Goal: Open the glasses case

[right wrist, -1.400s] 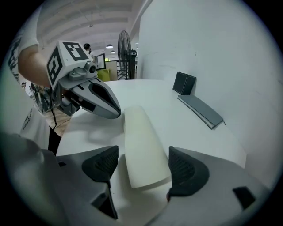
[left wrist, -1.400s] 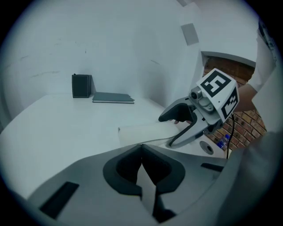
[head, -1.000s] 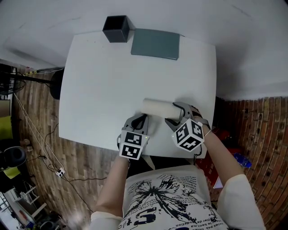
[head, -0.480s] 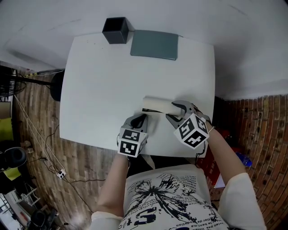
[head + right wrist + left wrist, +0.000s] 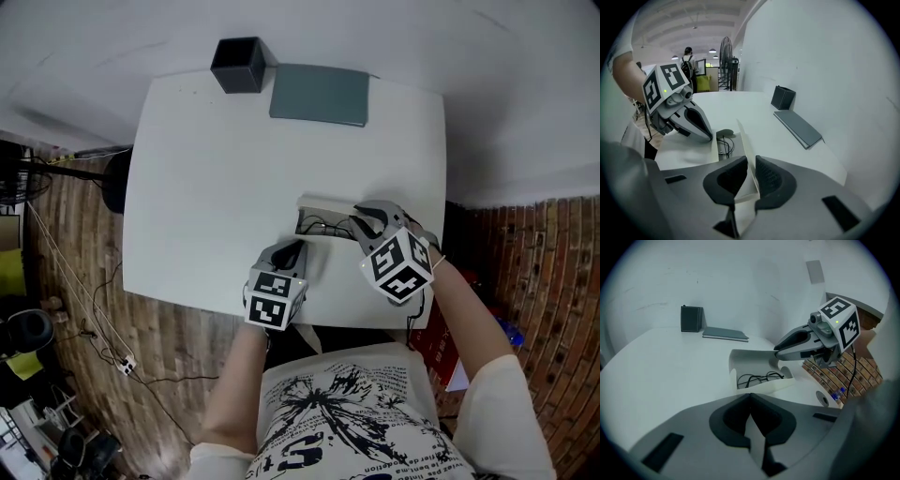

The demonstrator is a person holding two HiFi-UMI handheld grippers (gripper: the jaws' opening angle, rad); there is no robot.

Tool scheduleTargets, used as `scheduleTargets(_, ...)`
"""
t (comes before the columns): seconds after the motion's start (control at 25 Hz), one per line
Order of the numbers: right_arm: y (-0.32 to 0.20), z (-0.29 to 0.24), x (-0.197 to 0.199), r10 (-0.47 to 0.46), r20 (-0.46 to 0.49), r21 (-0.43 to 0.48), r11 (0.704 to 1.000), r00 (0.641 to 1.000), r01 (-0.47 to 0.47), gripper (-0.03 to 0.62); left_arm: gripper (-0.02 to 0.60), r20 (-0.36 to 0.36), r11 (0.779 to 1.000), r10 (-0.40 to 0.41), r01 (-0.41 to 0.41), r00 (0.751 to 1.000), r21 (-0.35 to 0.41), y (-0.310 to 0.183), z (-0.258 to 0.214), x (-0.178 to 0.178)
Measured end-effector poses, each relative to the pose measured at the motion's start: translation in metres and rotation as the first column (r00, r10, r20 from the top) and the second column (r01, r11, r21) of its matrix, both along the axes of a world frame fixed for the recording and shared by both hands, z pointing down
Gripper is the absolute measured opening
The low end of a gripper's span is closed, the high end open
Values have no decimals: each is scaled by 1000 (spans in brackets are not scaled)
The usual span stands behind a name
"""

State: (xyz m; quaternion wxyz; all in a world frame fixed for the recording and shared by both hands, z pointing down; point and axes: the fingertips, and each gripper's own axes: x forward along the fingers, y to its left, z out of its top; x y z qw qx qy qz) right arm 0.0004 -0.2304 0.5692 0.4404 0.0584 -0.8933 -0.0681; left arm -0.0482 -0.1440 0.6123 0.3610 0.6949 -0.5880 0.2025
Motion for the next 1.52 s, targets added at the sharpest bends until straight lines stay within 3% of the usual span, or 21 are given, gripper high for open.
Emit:
scheduleTargets(0.2, -14, 3, -5, 5, -19, 6, 1000, 1000, -5, 64, 14, -13, 1000, 7, -7, 1000, -2, -1, 0, 1)
scheduleTargets(0.52, -37, 11, -13, 29, -42, -79, 996, 999, -32, 79, 14, -11, 1000, 3, -3, 1000, -11, -1, 0, 0)
scheduleTargets(0.96, -51, 20, -17, 39, -54, -77, 996, 998, -43, 115, 14, 1, 999, 18, -18, 1000, -49, 0, 5, 1)
scheduleTargets(1.2, -55, 15, -14, 102, -47, -109, 988, 994, -107, 192, 14, 10, 998, 38, -37, 999, -47, 2, 5, 2)
scheduleTargets(1.36, -56, -5, -12, 170, -1, -92, 981, 985, -170, 202, 14, -27, 999, 13, -14, 1000, -31, 3, -3, -3)
scheduleTargets(1.52, -55, -36, -5, 298, 84, -111, 951, 951, -289, 190, 14, -6, 999, 44, -44, 999, 23, 1, -25, -6)
